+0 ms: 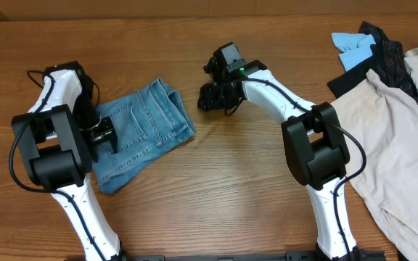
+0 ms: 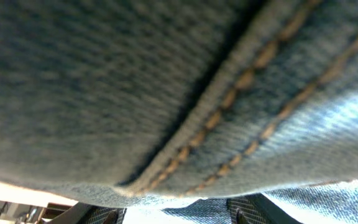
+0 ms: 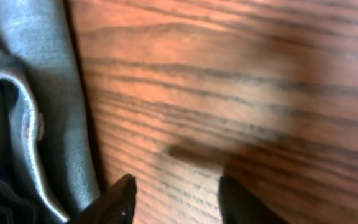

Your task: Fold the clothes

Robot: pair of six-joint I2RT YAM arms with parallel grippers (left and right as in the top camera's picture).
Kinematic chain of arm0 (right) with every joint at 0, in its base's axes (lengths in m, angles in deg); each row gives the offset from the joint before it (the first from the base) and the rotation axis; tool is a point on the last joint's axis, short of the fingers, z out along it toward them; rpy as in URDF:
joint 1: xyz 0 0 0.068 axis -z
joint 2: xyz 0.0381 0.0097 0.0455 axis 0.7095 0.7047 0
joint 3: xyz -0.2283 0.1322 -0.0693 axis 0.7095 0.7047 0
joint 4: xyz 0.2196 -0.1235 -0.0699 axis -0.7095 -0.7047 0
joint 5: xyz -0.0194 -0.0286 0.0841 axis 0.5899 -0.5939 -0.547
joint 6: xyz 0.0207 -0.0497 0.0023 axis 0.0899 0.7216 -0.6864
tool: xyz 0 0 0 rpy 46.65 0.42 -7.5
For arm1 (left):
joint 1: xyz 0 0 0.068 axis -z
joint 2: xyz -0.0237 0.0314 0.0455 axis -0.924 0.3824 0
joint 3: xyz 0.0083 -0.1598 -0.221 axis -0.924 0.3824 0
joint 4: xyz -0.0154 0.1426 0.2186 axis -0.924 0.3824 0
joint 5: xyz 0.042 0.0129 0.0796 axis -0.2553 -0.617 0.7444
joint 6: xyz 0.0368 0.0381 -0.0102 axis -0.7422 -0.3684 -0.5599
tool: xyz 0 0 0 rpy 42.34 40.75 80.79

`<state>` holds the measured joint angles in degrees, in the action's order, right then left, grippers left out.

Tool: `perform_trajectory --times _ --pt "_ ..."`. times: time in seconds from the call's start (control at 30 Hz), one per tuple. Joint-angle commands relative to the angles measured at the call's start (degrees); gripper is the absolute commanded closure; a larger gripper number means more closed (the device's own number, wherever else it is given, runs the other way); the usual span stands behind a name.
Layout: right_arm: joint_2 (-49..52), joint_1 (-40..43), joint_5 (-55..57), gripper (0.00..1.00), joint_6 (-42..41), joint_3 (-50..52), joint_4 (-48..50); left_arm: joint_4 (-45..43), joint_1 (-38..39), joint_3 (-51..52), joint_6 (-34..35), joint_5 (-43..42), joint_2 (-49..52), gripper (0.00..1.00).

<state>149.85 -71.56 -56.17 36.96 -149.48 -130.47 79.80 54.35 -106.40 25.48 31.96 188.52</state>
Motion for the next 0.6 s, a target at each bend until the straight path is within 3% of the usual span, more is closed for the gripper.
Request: perform_trajectory --times 0.0,0.17,0.4,0.57 --pt "0.7 1.0 7.0 0.51 2.1 0.0 -3.8 -2.6 0.8 5.9 0.6 1.1 5.1 0.44" --pt "-0.8 4.3 12.0 0.52 2.0 0.0 -9.8 -3.3 1.2 5.9 0.6 1.3 -2.4 0.42" --pt "-4.4 9.6 12.5 0.53 0.5 0.0 -15.0 -9.7 2.2 5.9 -1.7 -1.2 -21.6 0.36" --pt "-7.3 10.3 3.4 0.52 5.1 0.0 -20.0 -18.4 4.4 5.9 -8.0 -7.3 -30.2 0.38"
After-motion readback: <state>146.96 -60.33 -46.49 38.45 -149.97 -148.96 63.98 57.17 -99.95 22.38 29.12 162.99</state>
